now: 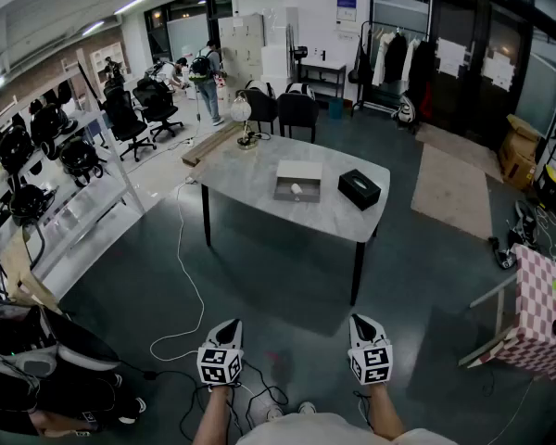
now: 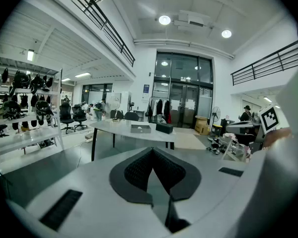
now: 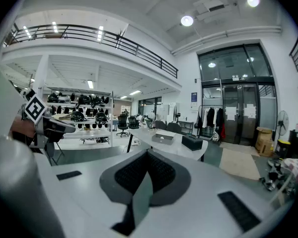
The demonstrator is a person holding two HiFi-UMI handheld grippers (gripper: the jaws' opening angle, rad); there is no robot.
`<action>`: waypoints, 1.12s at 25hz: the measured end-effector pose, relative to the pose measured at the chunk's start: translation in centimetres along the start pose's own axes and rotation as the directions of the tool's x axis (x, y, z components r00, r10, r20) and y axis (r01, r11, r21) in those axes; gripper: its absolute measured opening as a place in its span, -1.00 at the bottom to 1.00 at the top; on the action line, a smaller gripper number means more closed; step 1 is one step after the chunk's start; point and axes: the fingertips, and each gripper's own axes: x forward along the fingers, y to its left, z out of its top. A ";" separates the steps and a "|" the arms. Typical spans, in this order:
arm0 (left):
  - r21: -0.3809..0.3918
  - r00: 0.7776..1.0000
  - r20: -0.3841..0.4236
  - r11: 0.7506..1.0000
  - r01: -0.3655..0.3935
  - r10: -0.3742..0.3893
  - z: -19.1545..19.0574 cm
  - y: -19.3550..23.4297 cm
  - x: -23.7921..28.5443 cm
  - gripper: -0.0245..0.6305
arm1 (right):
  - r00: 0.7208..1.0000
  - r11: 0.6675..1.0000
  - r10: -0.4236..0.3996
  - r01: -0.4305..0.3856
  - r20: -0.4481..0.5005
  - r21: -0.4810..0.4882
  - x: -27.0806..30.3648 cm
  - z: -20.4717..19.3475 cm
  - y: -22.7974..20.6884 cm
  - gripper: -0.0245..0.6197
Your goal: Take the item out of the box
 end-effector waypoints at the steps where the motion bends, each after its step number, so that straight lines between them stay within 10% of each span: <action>1: 0.001 1.000 0.000 1.000 -0.001 0.001 0.0 -0.2 0.1 -0.88 | 1.000 1.000 0.000 0.000 0.002 0.000 -0.1 -0.1 -0.2 -0.92; 17: -0.004 1.000 -0.010 1.000 0.001 -0.001 -0.1 -1.9 0.4 -0.88 | 0.999 1.000 -0.008 0.007 0.042 0.012 -0.8 0.4 -1.3 -0.92; 21: -0.005 1.000 -0.012 1.000 0.004 -0.004 -0.5 -2.8 0.5 -0.88 | 0.997 0.998 0.058 -0.059 0.046 0.017 -0.9 0.2 -0.9 -0.24; 28: -0.006 1.000 -0.017 1.000 -0.006 0.005 -1.0 -3.7 0.6 -0.88 | 0.993 0.993 0.115 -0.115 0.027 -0.007 -0.7 -0.7 0.0 0.12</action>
